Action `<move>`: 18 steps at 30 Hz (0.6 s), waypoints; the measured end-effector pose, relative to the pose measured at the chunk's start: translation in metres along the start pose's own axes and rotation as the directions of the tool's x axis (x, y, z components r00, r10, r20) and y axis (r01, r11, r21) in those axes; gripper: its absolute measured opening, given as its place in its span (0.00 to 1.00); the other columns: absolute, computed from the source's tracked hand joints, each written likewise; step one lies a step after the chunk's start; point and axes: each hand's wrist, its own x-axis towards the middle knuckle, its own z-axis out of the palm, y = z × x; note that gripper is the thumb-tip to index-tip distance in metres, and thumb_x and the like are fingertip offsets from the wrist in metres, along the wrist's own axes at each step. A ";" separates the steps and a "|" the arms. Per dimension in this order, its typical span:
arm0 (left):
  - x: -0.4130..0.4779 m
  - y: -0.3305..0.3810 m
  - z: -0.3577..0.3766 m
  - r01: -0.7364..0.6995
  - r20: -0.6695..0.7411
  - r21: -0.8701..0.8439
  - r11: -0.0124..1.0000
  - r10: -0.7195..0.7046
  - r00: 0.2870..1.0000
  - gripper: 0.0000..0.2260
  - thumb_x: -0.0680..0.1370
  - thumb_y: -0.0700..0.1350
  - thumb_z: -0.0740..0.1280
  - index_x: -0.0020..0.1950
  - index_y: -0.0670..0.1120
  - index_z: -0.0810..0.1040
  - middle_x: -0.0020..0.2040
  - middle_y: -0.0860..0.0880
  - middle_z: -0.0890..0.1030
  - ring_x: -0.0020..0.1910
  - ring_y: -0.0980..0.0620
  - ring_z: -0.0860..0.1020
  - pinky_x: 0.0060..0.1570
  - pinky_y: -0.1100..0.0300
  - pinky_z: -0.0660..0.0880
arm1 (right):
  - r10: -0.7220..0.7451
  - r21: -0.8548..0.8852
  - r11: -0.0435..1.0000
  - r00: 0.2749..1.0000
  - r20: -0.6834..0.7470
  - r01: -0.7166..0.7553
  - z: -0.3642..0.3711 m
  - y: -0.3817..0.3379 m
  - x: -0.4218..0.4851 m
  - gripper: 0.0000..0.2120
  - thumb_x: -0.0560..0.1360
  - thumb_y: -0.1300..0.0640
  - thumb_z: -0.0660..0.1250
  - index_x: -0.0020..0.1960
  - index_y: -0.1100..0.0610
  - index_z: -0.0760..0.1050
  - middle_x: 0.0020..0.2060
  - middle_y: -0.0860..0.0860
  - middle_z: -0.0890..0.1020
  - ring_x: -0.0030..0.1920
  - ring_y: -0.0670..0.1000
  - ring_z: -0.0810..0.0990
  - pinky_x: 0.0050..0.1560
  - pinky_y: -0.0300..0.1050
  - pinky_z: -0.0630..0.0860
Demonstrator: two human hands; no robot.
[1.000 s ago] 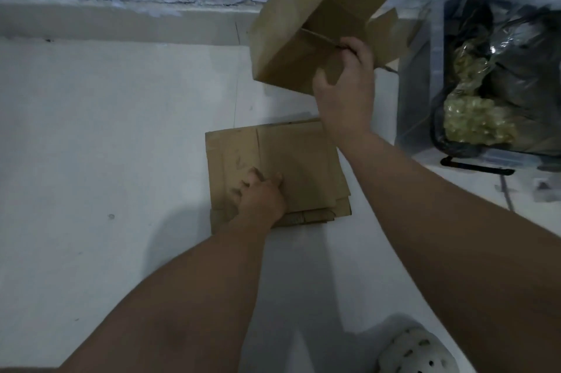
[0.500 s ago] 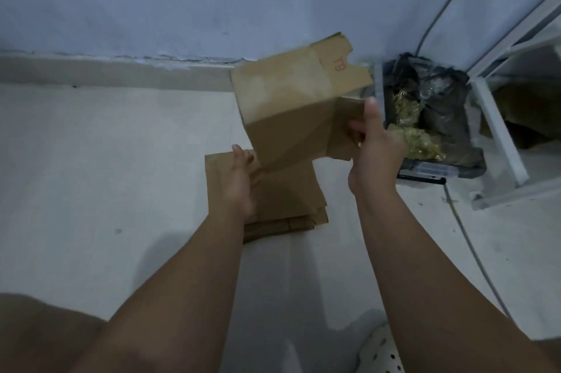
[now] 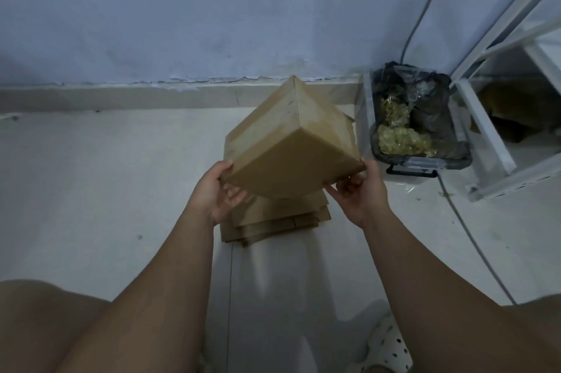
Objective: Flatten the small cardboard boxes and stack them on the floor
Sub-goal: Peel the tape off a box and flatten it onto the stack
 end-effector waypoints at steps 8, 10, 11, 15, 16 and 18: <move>-0.005 0.012 -0.005 -0.111 -0.106 0.432 0.895 0.172 0.979 0.11 0.78 0.54 0.64 0.55 0.49 0.75 0.50 0.52 0.79 0.45 0.55 0.77 0.44 0.59 0.73 | 0.057 -0.305 0.948 0.990 -0.127 -0.094 0.001 0.031 0.023 0.18 0.78 0.60 0.58 0.68 0.57 0.67 0.48 0.55 0.78 0.46 0.54 0.79 0.48 0.53 0.80; -0.003 0.015 -0.002 -0.151 -0.104 0.549 0.822 0.246 0.964 0.20 0.76 0.58 0.66 0.60 0.46 0.71 0.53 0.51 0.78 0.46 0.55 0.77 0.39 0.62 0.72 | -0.021 -0.370 0.928 0.989 -0.149 -0.036 -0.001 0.042 0.025 0.20 0.80 0.52 0.59 0.72 0.51 0.62 0.52 0.54 0.77 0.49 0.55 0.79 0.50 0.52 0.79; -0.003 0.016 -0.001 -0.159 -0.109 0.569 0.807 0.266 0.958 0.22 0.75 0.58 0.67 0.61 0.44 0.71 0.54 0.50 0.78 0.46 0.55 0.77 0.38 0.63 0.71 | -0.078 -0.432 0.902 0.986 -0.148 0.007 -0.002 0.047 0.026 0.17 0.81 0.48 0.57 0.68 0.51 0.67 0.53 0.54 0.78 0.50 0.56 0.79 0.48 0.51 0.79; 0.003 0.018 0.004 -0.134 -0.170 0.676 0.724 0.331 0.928 0.19 0.72 0.56 0.72 0.53 0.45 0.74 0.49 0.50 0.78 0.43 0.55 0.77 0.36 0.63 0.72 | -0.084 -0.631 0.775 0.996 -0.044 0.037 -0.003 0.060 0.030 0.23 0.79 0.35 0.48 0.48 0.48 0.76 0.53 0.55 0.81 0.55 0.57 0.79 0.59 0.56 0.76; 0.005 0.015 0.005 -0.104 -0.197 0.734 0.671 0.357 0.913 0.19 0.71 0.54 0.73 0.52 0.44 0.73 0.49 0.49 0.78 0.45 0.52 0.77 0.39 0.59 0.75 | -0.036 -0.619 0.785 0.999 -0.009 0.023 -0.003 0.062 0.033 0.25 0.78 0.34 0.48 0.55 0.48 0.75 0.57 0.53 0.80 0.59 0.55 0.78 0.63 0.57 0.74; 0.009 0.005 0.004 -0.019 -0.236 0.844 0.536 0.403 0.884 0.22 0.71 0.52 0.73 0.58 0.43 0.73 0.54 0.47 0.78 0.51 0.47 0.77 0.50 0.51 0.77 | 0.019 -0.640 0.769 1.000 0.005 -0.012 -0.004 0.064 0.041 0.27 0.79 0.36 0.52 0.73 0.46 0.63 0.69 0.51 0.71 0.67 0.56 0.72 0.68 0.58 0.69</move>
